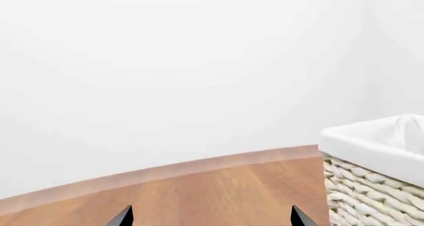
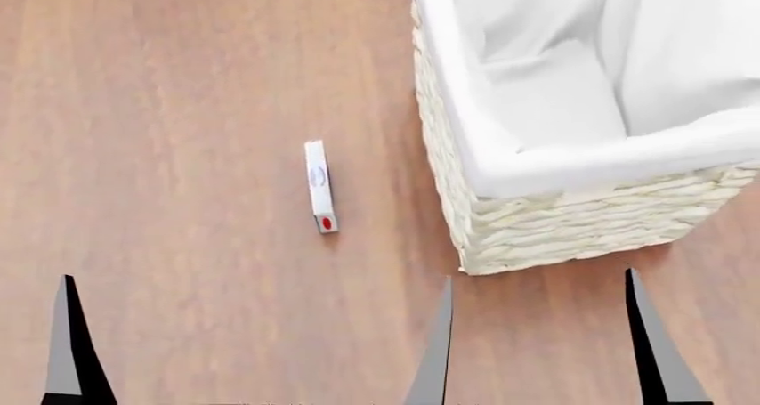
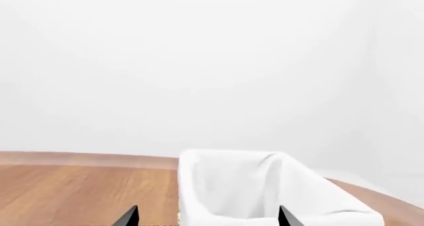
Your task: Pick up the alphabet soup and the cream cheese box, and put them in the basket.
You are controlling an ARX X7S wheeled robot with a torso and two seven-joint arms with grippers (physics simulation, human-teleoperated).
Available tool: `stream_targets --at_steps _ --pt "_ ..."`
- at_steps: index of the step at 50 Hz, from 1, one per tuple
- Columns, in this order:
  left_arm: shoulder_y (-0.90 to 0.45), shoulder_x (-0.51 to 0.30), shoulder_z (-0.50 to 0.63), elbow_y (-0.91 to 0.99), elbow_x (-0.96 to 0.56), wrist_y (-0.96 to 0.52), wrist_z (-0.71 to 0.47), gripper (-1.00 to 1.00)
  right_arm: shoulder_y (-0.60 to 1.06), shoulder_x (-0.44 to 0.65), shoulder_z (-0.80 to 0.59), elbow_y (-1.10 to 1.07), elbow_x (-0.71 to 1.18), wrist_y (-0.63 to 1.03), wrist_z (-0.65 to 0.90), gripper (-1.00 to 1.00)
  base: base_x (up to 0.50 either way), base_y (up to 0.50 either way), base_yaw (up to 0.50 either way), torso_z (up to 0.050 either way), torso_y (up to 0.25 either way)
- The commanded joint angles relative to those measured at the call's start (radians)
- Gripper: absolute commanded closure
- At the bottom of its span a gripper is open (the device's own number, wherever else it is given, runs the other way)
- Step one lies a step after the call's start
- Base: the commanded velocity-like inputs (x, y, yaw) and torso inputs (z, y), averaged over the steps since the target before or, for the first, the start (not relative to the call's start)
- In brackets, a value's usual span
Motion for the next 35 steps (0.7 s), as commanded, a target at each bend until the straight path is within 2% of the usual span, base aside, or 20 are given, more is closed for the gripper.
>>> stream_targets --at_steps 1,35 --pt "-0.001 -0.003 0.005 -0.002 0.001 0.001 -0.003 -1.00 -0.001 0.004 -0.002 0.000 0.004 0.000 0.005 -1.00 0.00 0.00 -0.22 0.000 0.000" --pt "0.002 -0.013 0.006 -0.005 -0.010 0.011 -0.017 -1.00 0.004 0.013 -0.012 -0.009 0.012 0.015 0.018 -1.00 0.00 0.00 -0.22 0.000 0.000"
